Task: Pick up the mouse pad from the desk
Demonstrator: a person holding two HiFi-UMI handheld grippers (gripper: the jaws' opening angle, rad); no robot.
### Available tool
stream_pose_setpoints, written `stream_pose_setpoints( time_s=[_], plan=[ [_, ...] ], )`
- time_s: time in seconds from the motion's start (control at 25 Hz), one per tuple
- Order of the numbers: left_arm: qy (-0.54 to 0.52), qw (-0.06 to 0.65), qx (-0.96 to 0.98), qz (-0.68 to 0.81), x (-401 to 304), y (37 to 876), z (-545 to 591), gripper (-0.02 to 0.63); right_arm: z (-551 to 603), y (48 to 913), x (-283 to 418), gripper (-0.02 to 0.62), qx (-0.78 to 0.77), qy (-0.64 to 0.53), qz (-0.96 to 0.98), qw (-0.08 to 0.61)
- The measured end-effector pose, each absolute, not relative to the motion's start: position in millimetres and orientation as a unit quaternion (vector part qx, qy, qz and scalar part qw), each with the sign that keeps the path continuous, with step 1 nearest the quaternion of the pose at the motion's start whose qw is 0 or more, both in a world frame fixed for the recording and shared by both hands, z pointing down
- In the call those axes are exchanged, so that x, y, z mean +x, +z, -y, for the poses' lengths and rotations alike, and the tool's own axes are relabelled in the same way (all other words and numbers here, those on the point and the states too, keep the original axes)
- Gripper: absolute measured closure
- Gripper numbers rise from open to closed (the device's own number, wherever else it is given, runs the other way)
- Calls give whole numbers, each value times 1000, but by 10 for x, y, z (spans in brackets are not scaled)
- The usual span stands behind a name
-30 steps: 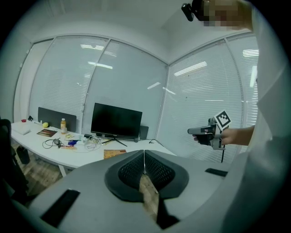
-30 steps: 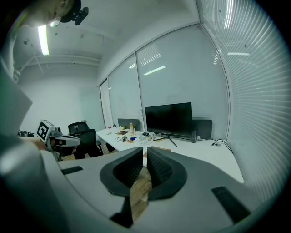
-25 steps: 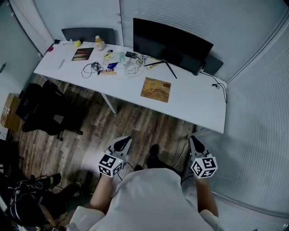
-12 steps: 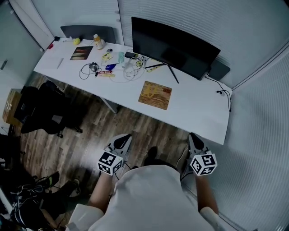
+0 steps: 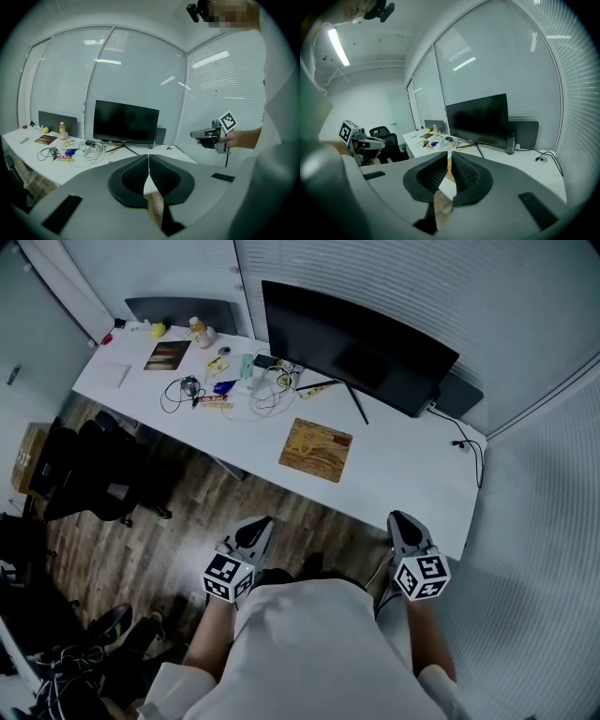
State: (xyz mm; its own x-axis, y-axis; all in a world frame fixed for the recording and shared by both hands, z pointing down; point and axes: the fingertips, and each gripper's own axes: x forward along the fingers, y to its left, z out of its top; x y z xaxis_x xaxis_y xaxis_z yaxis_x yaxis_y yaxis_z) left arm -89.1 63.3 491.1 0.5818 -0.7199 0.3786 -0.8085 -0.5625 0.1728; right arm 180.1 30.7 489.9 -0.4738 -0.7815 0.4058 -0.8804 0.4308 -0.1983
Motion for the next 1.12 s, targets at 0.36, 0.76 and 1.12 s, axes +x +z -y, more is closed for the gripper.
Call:
stream_pose_setpoints(
  time_s=[0.36,0.76,1.12],
  plan=[
    [148,163,874,433,-654,4935,-385,588,-36,5007,1899,552,483,207,842,124],
    [168,155,878,421,-692,5000,-8,588,265,5086,1769,552,468,210,846,146],
    [200,127,887,396,-786,5173,600,586,635,5194,1630,552,487,219,830,161]
  ],
)
